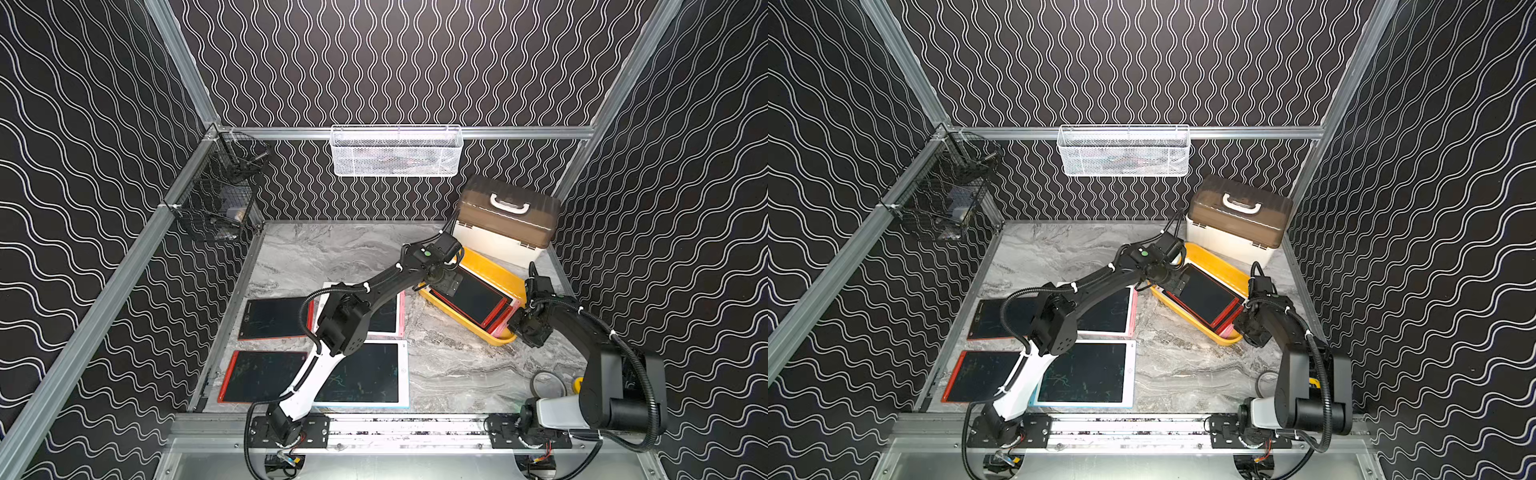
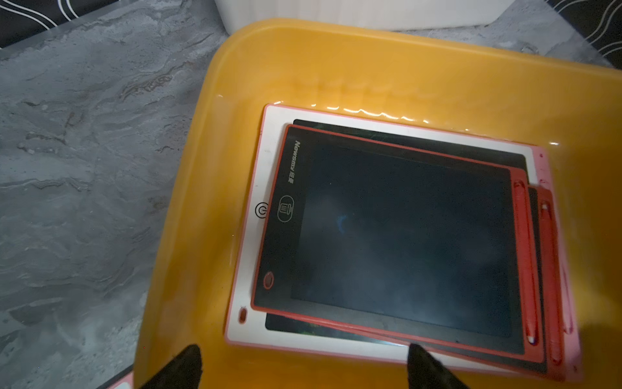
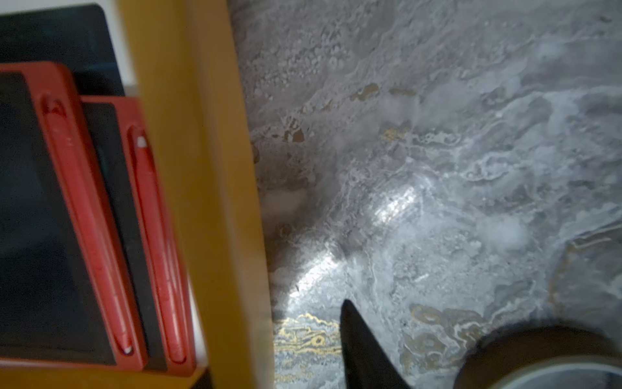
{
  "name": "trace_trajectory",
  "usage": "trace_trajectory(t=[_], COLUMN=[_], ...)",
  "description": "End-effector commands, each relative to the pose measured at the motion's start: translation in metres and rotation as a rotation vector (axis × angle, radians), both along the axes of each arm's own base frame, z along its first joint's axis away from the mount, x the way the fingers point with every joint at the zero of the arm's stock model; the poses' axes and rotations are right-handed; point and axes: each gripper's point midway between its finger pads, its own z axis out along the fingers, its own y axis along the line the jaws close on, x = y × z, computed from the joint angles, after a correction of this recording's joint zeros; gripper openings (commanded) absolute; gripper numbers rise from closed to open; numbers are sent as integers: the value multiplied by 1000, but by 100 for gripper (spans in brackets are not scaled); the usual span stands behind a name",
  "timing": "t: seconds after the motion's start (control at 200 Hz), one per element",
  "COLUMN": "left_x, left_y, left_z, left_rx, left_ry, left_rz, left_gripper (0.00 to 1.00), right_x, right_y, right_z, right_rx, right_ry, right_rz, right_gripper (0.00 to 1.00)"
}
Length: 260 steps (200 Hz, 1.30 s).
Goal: Take out the writing tablet from the storage box
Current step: Move the storage box to the center of the board.
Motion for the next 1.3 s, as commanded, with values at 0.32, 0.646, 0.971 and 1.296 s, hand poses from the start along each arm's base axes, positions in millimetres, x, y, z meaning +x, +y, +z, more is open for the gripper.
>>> trace_trajectory(t=[0.32,0.646,0.971,1.296], left_x=[3,9,13,-10], left_y=[15,15,10,-14], left_z=[-18,-37,-64,-74], left_rx=[108,144,144,-10], left_ry=[-34,-34,3,141], left_rz=[-14,-16,-10,-32], left_gripper=[99,99,99,99], right_x=[-18,-40,-54,-57], right_y=[25,38,45,43], right_z=[2,13,6,5], right_rx=[92,50,25,11], right_ry=[-12,11,84,95], right_rz=[36,65,85,75], right_gripper=[15,14,14,14])
